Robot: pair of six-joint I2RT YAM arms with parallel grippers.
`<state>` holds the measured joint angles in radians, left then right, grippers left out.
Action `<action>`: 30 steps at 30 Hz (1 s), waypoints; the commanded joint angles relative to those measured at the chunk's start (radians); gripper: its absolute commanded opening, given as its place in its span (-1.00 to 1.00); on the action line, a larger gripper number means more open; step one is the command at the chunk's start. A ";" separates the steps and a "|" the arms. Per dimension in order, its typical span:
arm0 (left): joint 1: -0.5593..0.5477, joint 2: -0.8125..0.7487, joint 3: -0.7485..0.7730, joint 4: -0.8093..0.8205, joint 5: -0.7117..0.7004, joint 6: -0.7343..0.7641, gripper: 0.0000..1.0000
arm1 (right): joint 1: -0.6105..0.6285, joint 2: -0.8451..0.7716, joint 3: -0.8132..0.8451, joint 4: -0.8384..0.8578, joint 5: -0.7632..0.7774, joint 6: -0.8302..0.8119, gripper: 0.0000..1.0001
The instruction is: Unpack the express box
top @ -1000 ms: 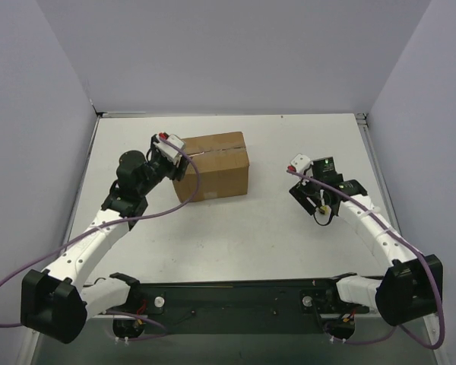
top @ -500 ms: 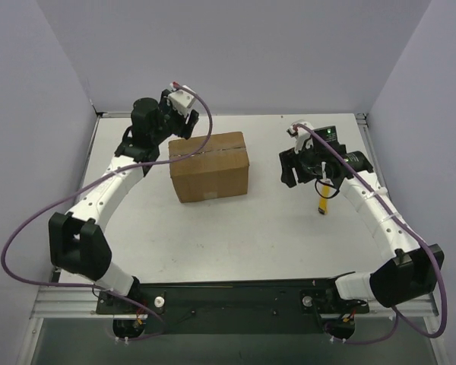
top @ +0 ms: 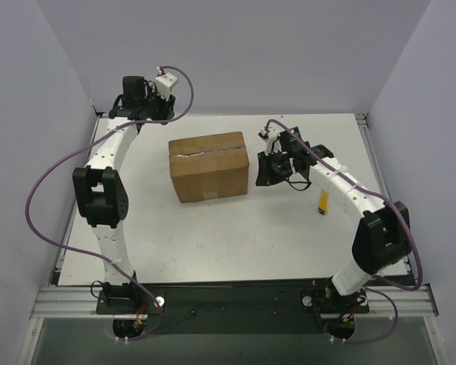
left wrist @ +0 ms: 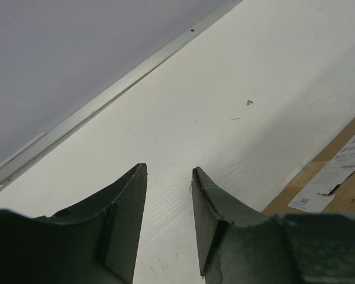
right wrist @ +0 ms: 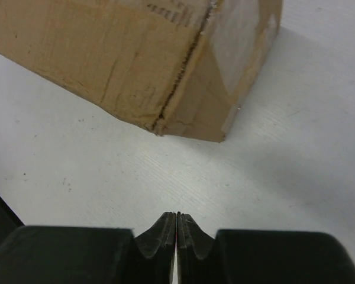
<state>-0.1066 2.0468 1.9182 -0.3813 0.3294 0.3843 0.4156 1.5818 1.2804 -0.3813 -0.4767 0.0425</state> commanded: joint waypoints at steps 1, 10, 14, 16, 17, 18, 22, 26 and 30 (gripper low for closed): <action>0.048 0.073 0.154 -0.215 0.379 0.002 -0.12 | 0.077 0.052 0.068 0.030 -0.065 0.014 -0.76; -0.039 -0.062 -0.134 -0.173 0.485 0.036 -0.20 | 0.095 0.095 0.099 0.051 0.048 -0.010 -0.87; -0.088 -0.193 -0.355 -0.154 0.490 0.047 -0.21 | 0.088 0.090 0.102 0.059 0.122 0.014 -0.99; -0.105 -0.284 -0.479 -0.142 0.487 0.041 -0.21 | 0.083 0.099 0.106 0.061 0.139 -0.024 -0.99; -0.117 -0.313 -0.513 -0.139 0.487 0.028 -0.21 | 0.083 0.104 0.108 0.062 0.150 -0.035 -0.99; -0.125 -0.364 -0.550 -0.134 0.470 0.025 -0.21 | 0.083 0.115 0.114 0.070 0.162 -0.035 -0.99; -0.153 -0.461 -0.634 -0.081 0.261 -0.060 -0.08 | 0.083 0.142 0.171 0.062 0.187 -0.064 -0.98; -0.139 -0.528 -0.569 -0.071 0.128 -0.183 0.11 | 0.075 0.107 0.230 0.027 0.279 -0.043 -0.86; -0.162 -0.533 -0.457 -0.103 0.033 -0.246 0.27 | 0.051 0.083 0.292 0.019 0.192 0.036 -0.29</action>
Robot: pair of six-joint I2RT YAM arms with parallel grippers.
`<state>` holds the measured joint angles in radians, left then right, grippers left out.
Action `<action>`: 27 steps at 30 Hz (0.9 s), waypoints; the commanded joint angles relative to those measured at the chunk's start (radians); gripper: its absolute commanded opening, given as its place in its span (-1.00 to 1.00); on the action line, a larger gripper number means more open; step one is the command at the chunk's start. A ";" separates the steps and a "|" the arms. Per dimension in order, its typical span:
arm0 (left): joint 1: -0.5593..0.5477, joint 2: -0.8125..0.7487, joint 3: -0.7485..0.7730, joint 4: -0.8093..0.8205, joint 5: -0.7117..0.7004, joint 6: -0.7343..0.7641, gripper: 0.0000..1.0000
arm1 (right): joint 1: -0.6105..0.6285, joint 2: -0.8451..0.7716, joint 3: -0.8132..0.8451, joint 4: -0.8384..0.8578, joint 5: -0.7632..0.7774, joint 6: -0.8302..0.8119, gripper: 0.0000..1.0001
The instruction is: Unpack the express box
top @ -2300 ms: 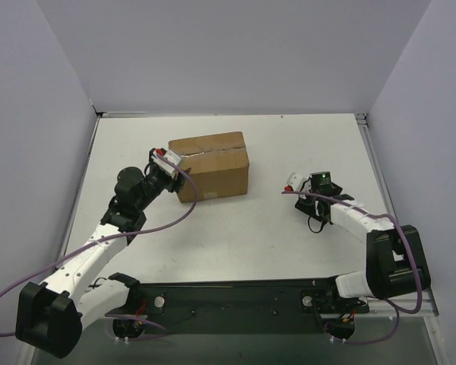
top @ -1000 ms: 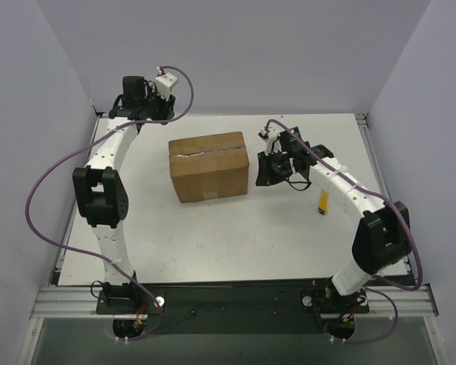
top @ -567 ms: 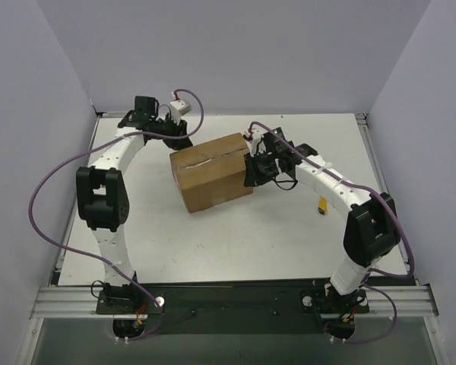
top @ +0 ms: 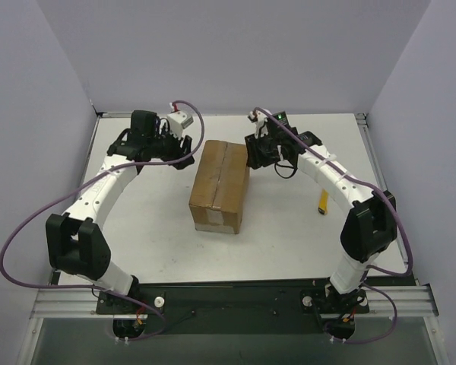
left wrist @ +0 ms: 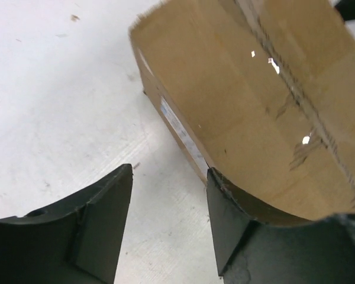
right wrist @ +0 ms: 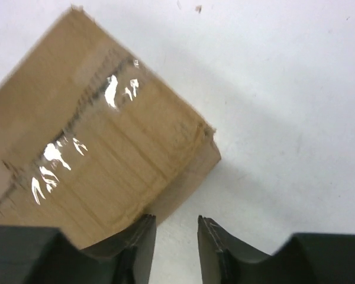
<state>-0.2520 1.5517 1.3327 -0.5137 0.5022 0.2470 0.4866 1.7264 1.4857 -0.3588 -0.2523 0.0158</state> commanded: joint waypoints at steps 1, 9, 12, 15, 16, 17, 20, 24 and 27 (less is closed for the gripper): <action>-0.024 -0.025 0.153 0.014 -0.158 -0.123 0.31 | -0.020 -0.060 0.097 -0.003 -0.050 0.076 -0.22; -0.098 0.137 0.395 -0.203 -0.336 -0.304 0.95 | -0.013 0.045 0.102 0.004 -0.182 0.170 0.37; -0.133 0.149 0.410 -0.218 -0.363 -0.295 0.95 | -0.005 0.065 0.073 0.006 -0.174 0.176 0.39; -0.184 0.174 0.436 -0.250 -0.366 -0.281 0.95 | 0.001 0.079 0.035 0.009 -0.147 0.193 0.38; -0.199 0.180 0.441 -0.256 -0.379 -0.279 0.94 | 0.001 0.079 0.018 0.012 -0.140 0.206 0.38; -0.213 0.194 0.445 -0.264 -0.386 -0.266 0.95 | 0.001 0.082 0.013 0.017 -0.136 0.210 0.38; -0.250 0.211 0.457 -0.281 -0.392 -0.256 0.95 | 0.000 0.087 -0.004 0.023 -0.122 0.222 0.36; -0.300 0.212 0.448 -0.282 -0.447 -0.255 0.95 | -0.006 0.084 -0.019 0.034 -0.127 0.256 0.36; -0.348 0.205 0.430 -0.281 -0.494 -0.253 0.95 | -0.016 0.085 -0.022 0.038 -0.130 0.277 0.35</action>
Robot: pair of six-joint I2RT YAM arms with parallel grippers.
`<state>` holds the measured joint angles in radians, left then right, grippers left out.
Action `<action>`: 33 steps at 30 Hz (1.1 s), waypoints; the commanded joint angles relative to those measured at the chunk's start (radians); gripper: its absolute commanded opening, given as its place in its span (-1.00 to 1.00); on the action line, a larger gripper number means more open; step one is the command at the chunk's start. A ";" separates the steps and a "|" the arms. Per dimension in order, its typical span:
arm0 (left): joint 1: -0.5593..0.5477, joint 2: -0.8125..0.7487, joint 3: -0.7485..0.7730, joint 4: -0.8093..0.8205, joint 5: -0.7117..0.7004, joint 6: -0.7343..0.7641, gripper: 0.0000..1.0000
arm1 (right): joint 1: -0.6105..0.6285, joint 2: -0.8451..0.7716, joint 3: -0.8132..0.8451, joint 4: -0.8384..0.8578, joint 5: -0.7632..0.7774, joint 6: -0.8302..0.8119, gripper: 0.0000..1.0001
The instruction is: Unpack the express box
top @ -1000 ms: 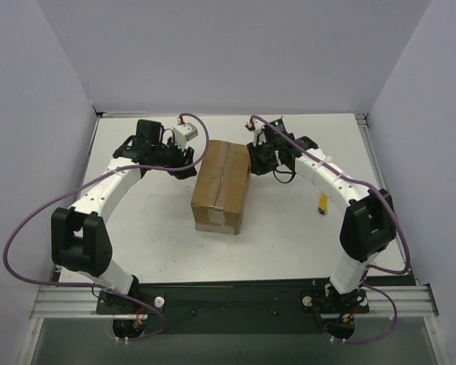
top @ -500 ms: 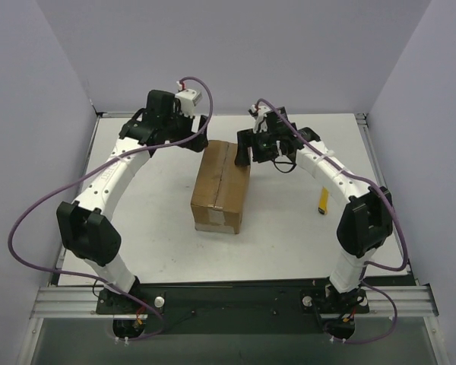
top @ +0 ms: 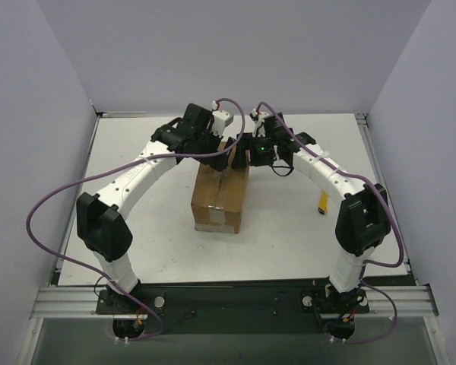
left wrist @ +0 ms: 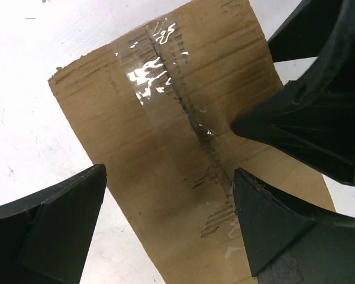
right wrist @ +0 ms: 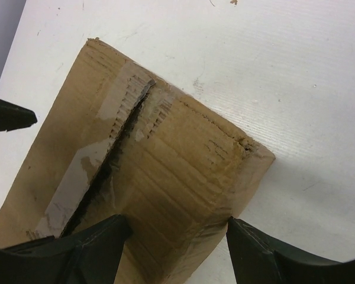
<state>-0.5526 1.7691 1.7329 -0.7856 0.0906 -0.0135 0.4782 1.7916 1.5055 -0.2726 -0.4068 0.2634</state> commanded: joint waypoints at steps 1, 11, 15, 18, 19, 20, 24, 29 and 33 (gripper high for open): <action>-0.059 -0.014 0.025 -0.010 -0.112 0.020 0.95 | -0.012 0.022 -0.044 -0.048 0.023 0.039 0.35; -0.148 -0.016 -0.059 -0.009 -0.406 0.096 0.95 | -0.043 0.026 -0.057 -0.036 -0.007 0.083 0.34; -0.141 -0.019 -0.061 -0.001 -0.471 0.113 0.95 | -0.046 0.020 -0.068 -0.036 -0.006 0.079 0.34; -0.118 -0.048 -0.056 0.014 -0.496 0.138 0.95 | -0.049 0.017 -0.073 -0.037 -0.006 0.073 0.33; -0.106 -0.060 -0.055 0.016 -0.506 0.138 0.95 | -0.050 0.017 -0.079 -0.037 -0.004 0.071 0.34; -0.075 -0.068 -0.052 0.016 -0.509 0.132 0.95 | -0.052 0.015 -0.082 -0.037 -0.001 0.069 0.34; 0.021 -0.102 -0.010 0.035 -0.500 0.096 0.95 | -0.056 0.009 -0.094 -0.040 0.011 0.060 0.34; 0.092 -0.129 0.024 0.100 -0.523 0.126 0.95 | -0.058 0.014 -0.105 -0.045 0.020 0.042 0.33; 0.118 -0.128 -0.001 0.108 -0.480 0.112 0.93 | -0.056 0.023 -0.094 -0.050 0.025 0.039 0.33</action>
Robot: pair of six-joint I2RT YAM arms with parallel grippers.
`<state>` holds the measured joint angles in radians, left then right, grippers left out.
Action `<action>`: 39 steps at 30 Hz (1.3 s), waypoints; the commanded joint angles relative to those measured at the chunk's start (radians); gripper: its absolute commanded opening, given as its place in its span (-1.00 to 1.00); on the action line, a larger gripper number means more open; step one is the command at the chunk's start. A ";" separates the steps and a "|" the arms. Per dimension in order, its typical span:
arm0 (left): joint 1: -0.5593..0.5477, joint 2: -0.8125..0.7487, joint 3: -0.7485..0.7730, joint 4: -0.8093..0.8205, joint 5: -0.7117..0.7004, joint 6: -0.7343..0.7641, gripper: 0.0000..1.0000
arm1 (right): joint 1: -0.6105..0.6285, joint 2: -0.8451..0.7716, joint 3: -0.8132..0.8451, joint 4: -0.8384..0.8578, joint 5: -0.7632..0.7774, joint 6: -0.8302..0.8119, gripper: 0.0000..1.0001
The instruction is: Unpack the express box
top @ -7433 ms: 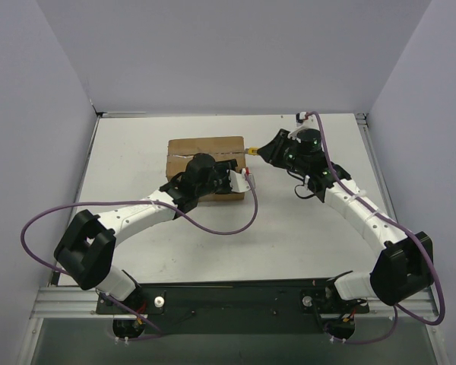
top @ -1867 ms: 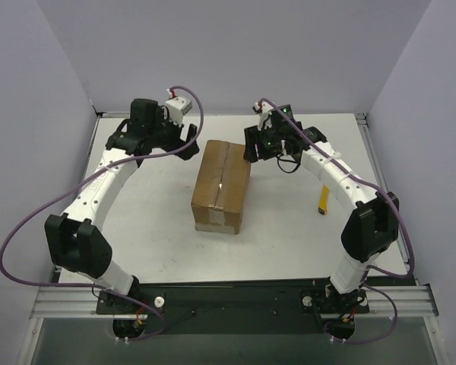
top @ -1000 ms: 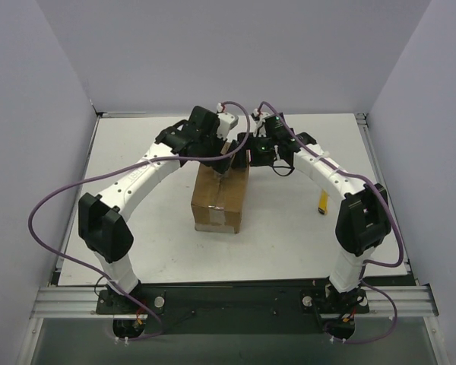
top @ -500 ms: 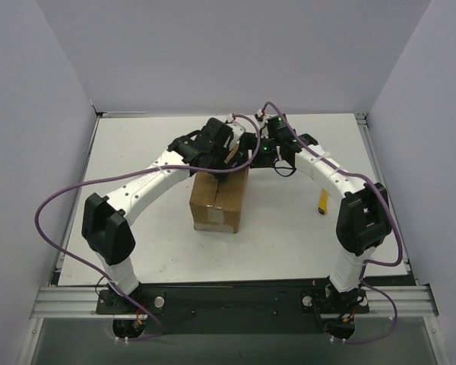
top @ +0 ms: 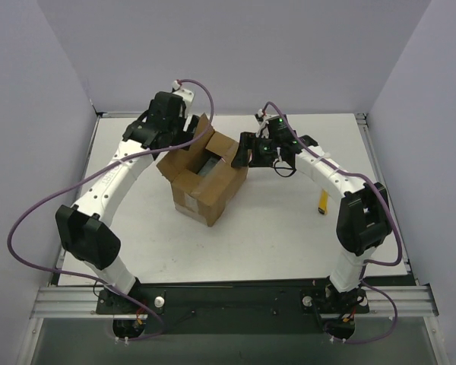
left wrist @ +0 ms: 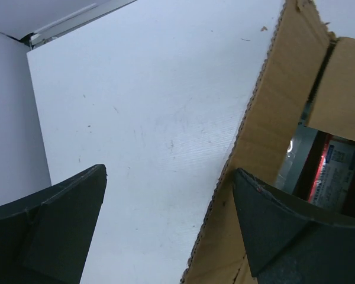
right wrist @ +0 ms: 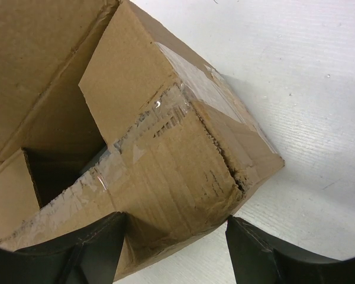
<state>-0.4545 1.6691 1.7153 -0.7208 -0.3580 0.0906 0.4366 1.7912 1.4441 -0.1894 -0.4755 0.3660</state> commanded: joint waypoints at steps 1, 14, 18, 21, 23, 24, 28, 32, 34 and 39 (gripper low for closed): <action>0.020 -0.023 0.003 0.046 -0.026 0.009 0.93 | -0.013 0.027 -0.031 -0.134 0.092 -0.064 0.34; 0.062 -0.072 -0.095 0.133 0.108 0.121 0.83 | -0.009 -0.003 -0.050 -0.131 0.115 -0.101 0.33; 0.149 -0.062 -0.105 0.123 0.256 0.098 0.40 | -0.007 -0.007 -0.051 -0.130 0.118 -0.105 0.34; 0.207 -0.045 -0.115 0.097 0.505 0.054 -0.26 | -0.006 -0.013 -0.057 -0.128 0.121 -0.122 0.34; 0.237 -0.037 -0.126 0.093 0.711 -0.006 -0.57 | -0.002 -0.019 -0.068 -0.130 0.124 -0.139 0.33; 0.266 -0.028 -0.141 0.099 0.797 -0.035 -0.59 | -0.002 -0.024 -0.071 -0.128 0.129 -0.142 0.33; 0.333 -0.028 -0.261 0.234 1.152 -0.240 -0.60 | -0.002 -0.039 -0.077 -0.128 0.135 -0.163 0.34; 0.375 -0.064 -0.309 0.337 1.174 -0.376 -0.20 | -0.002 -0.055 -0.076 -0.130 0.138 -0.179 0.34; 0.392 -0.075 -0.258 0.354 1.218 -0.368 0.00 | -0.002 -0.059 -0.076 -0.130 0.132 -0.179 0.34; 0.326 -0.083 -0.137 0.245 1.060 -0.278 0.56 | -0.002 -0.052 -0.071 -0.122 0.117 -0.173 0.34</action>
<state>-0.0784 1.6493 1.4574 -0.5034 0.7437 -0.2142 0.4393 1.7390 1.4048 -0.1890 -0.4377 0.2535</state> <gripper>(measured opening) 0.722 0.673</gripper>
